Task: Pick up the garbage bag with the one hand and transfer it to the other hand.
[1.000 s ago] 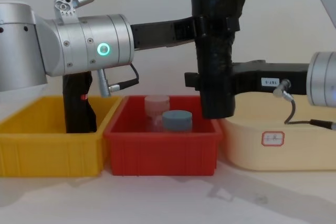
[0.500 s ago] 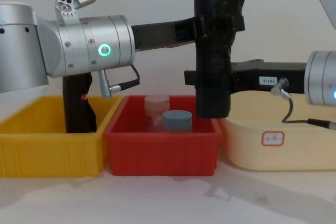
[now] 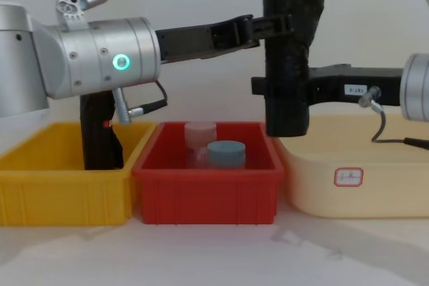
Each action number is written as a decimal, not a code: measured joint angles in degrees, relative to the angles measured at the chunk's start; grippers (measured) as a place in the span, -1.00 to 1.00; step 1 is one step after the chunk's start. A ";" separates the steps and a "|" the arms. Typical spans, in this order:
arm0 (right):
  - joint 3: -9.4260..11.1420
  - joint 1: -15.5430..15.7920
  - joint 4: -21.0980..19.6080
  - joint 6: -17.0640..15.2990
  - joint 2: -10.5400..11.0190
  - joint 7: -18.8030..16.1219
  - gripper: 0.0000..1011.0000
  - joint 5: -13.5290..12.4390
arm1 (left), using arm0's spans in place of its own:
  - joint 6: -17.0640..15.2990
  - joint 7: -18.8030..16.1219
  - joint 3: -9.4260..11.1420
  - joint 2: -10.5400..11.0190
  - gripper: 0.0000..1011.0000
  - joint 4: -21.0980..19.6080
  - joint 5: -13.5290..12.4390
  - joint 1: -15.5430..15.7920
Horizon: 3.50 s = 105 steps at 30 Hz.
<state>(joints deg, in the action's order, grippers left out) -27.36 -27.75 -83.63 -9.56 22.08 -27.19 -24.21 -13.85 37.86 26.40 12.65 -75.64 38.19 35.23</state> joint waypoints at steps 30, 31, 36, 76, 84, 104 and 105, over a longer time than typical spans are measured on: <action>3.47 -5.05 7.61 -1.50 1.01 2.31 0.13 0.53 | -0.22 -16.78 -8.84 4.05 0.98 -11.72 1.59 -8.02; 3.60 -5.18 7.80 -1.72 0.90 2.50 0.13 0.51 | -0.50 -17.34 -8.87 4.16 0.98 -11.80 1.43 -8.05; 4.47 -5.88 9.19 -3.17 0.16 3.74 0.13 0.26 | -2.64 -20.68 -8.77 4.52 0.98 -11.76 0.48 -7.94; 6.66 -7.77 13.10 -6.53 -1.80 6.65 0.98 -0.47 | -11.50 -30.21 -5.86 4.02 0.98 -4.16 -3.73 -3.56; 7.06 -7.66 11.97 -6.77 -1.75 6.44 0.98 -0.88 | -11.69 -30.40 -5.81 3.99 0.98 -3.97 -3.82 -3.46; 6.90 -5.20 -1.04 -9.60 0.66 0.02 0.98 -5.72 | -11.86 -30.57 -5.75 3.99 0.98 -3.82 -3.91 -3.36; 6.90 -5.20 -1.04 -9.60 0.66 0.02 0.98 -5.72 | -11.86 -30.58 -5.75 3.99 0.98 -3.82 -3.91 -3.36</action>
<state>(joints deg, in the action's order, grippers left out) -20.47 -32.95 -84.67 -19.17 22.74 -27.17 -29.92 -25.71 7.28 20.65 16.64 -79.45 34.28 31.88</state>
